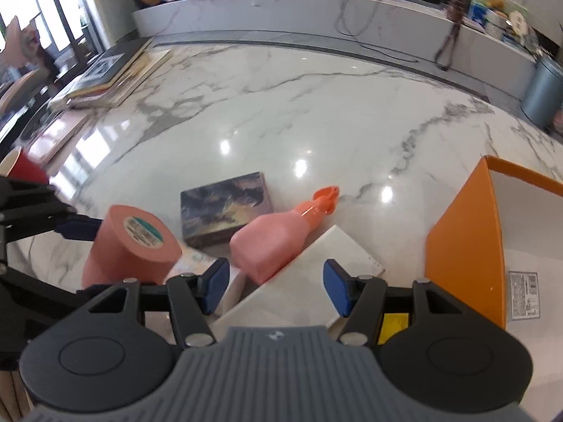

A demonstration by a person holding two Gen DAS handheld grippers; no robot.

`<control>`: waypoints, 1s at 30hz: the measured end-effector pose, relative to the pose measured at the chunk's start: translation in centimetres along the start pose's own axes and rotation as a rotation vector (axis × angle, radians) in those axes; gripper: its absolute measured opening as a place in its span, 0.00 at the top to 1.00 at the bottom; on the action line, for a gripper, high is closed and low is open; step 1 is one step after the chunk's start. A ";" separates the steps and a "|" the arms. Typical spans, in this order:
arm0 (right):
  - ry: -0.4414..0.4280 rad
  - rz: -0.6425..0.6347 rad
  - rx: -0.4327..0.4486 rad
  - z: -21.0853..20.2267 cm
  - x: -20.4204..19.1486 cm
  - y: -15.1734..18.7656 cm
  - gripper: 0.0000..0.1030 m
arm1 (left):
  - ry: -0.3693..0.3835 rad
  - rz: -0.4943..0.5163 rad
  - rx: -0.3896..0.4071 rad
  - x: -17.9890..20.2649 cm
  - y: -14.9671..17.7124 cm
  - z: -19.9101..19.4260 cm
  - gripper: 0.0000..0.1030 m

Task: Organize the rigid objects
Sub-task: 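Grasp the pink spray bottle with the right tool while the left tool holds the tape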

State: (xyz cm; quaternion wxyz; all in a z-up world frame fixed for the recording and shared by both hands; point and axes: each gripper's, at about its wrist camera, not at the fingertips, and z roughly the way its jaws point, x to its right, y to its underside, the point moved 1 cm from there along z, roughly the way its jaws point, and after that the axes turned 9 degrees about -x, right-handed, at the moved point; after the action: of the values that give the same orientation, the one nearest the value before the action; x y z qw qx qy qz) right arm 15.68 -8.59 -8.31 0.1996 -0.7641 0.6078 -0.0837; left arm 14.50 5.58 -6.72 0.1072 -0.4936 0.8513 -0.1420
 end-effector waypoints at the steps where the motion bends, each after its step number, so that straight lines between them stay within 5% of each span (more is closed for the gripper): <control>1: -0.007 0.015 0.000 0.1 0.0 -0.2 0.42 | -0.004 -0.027 0.003 -0.3 -0.3 0.1 0.40; 9: -0.019 0.085 -0.018 0.8 0.7 -1.8 0.42 | 0.019 -0.153 0.013 -2.1 -1.4 1.0 0.40; 20: -0.065 0.161 -0.091 3.8 0.7 -3.2 0.43 | 0.030 -0.205 0.013 -3.4 -1.7 2.1 0.40; 30: 0.016 0.069 -0.120 4.6 -1.2 -4.1 0.42 | 0.009 -0.203 0.004 -3.5 -1.1 2.7 0.40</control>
State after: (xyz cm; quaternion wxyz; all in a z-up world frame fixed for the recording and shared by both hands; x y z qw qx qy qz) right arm 20.74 -5.77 -10.73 0.1514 -0.7526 0.6392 -0.0462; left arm 18.02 7.77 -8.70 0.0895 -0.5765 0.7970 -0.1559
